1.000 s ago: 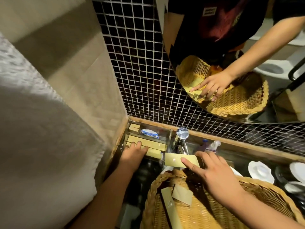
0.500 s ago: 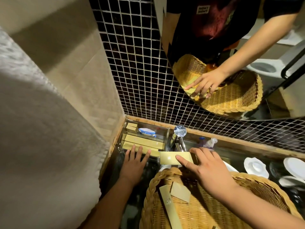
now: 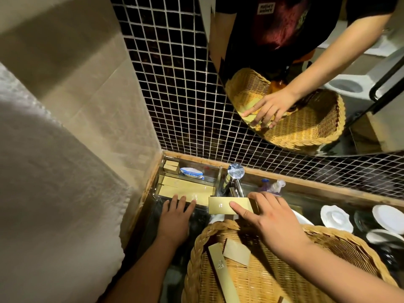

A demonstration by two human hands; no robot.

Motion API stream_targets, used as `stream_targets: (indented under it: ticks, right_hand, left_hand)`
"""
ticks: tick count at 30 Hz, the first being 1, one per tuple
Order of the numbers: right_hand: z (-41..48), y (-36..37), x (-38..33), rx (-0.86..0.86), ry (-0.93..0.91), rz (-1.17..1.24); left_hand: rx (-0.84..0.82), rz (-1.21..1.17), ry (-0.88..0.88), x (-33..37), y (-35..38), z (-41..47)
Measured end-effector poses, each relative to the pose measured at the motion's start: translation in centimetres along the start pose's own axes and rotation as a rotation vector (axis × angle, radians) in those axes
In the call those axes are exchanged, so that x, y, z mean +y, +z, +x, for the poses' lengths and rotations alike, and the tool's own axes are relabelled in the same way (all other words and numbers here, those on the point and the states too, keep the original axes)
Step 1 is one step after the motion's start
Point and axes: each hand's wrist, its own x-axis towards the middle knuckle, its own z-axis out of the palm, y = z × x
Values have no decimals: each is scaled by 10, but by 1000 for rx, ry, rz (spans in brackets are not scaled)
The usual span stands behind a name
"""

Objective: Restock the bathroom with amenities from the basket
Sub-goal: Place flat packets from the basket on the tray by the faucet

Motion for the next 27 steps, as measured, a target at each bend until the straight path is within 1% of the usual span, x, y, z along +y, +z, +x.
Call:
stream_targets:
  ticks: [7,15,20,24,27]
  right_hand:
    - [6,-4,-4,50,10,6]
    - [5,0,-10,27,6,-15]
    - [12,-3,-25,-14,-15,-6]
    - [26,-13,-35,-12,-33,-5]
    - [37,-18,-39,0,-26,-17]
  left_hand:
    - [5,-16,-15,0,2,2]
    - [12,-15,-13,-1,2,-4]
    - [51,-27,-81,-11,-5,-32]
    - [91,-50,-94,-22,-10,-64]
    - [146,-161,-118,-25,-15,-84]
